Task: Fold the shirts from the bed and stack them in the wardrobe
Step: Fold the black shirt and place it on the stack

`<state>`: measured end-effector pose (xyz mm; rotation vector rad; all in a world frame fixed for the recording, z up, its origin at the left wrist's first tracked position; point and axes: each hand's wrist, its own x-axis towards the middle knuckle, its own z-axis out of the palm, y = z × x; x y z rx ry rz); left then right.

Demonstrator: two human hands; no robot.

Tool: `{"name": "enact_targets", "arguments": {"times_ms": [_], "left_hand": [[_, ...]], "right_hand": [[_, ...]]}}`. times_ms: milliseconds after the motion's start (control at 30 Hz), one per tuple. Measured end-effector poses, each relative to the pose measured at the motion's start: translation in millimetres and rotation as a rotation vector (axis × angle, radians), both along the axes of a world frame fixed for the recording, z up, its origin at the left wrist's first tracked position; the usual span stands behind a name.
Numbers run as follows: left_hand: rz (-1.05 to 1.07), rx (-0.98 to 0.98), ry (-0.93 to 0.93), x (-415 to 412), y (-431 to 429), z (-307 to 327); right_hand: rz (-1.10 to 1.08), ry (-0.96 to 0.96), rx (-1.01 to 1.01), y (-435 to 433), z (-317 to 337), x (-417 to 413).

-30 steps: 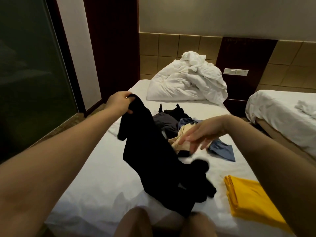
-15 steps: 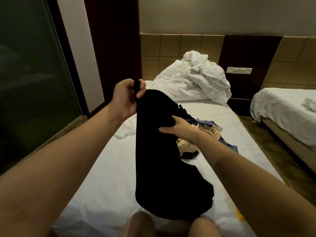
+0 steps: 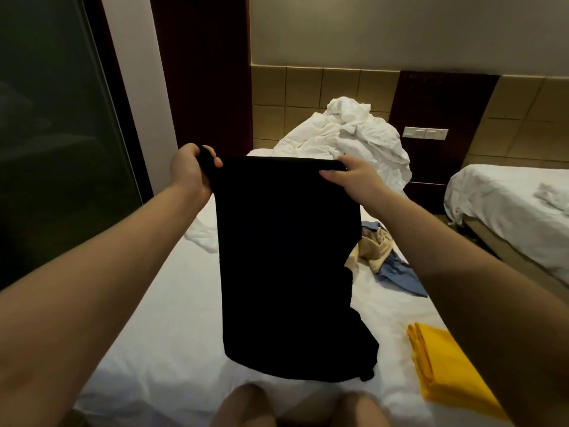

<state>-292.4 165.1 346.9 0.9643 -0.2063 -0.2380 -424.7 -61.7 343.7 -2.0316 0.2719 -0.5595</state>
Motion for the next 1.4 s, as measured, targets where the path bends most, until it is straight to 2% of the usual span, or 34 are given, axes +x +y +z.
{"name": "enact_targets", "arguments": {"times_ms": [100, 200, 300, 433, 533, 600, 667, 800, 900, 967, 1033, 1133, 1200, 1267, 1333, 1400], "left_hand": [[0.090, -0.032, 0.011, -3.0, 5.4, 7.8], [0.196, -0.055, 0.035, 1.1, 16.1, 15.2], [0.236, 0.008, 0.036, 5.0, 23.8, 16.7], [0.188, 0.012, 0.049, 1.1, 26.3, 11.5], [0.066, -0.007, 0.028, -1.3, 28.1, 9.4], [-0.089, 0.045, -0.013, -6.2, 26.0, 8.1], [-0.169, 0.138, -0.072, -12.0, 21.4, 7.6], [-0.196, 0.135, -0.116, -20.8, 19.4, 13.2], [-0.508, 0.147, -0.161, -39.8, 22.4, 19.8], [-0.722, 0.286, -0.184, -54.8, 15.8, 27.0], [-0.714, 0.516, -0.266, -59.5, -2.6, 33.3], [-0.417, 0.820, -0.514, -59.8, -28.8, 40.0], [-0.459, 0.885, -0.753, -58.9, -43.3, 37.7], [-0.634, 0.896, -0.904, -63.0, -51.8, 33.5], [-0.766, 0.894, -0.879, -68.6, -56.9, 28.9], [-0.873, 0.822, -0.710, -73.4, -58.9, 21.5]], "right_hand": [[0.061, 0.151, -0.019, 3.5, 20.1, -6.7], [0.227, 0.362, 0.091, 2.2, 13.6, -10.9], [0.131, 0.274, 0.070, 1.0, -6.5, -3.3], [-0.201, -0.018, -0.274, 7.8, 0.9, -0.5], [-0.378, 0.074, -0.603, 9.5, 20.6, -5.7], [-0.429, 0.195, -0.690, 1.1, 27.9, -5.2], [-0.396, 0.231, -0.552, -6.5, 32.1, -5.1], [-0.241, 0.027, 0.073, -10.8, 35.2, -3.6], [-0.075, -0.229, 0.628, -12.5, 40.0, -6.8], [0.071, -0.301, 0.859, -11.8, 46.3, -10.6], [0.140, -0.240, 0.861, -3.3, 56.4, -13.5], [0.181, -0.070, 0.633, 14.6, 71.8, -20.0], [0.285, 0.077, 0.416, 24.8, 80.4, -28.1], [0.409, 0.133, 0.286, 29.0, 87.2, -35.7], [0.467, 0.108, 0.269, 25.8, 92.6, -42.7], [0.441, 0.056, 0.257, 16.6, 96.9, -50.2]]}}
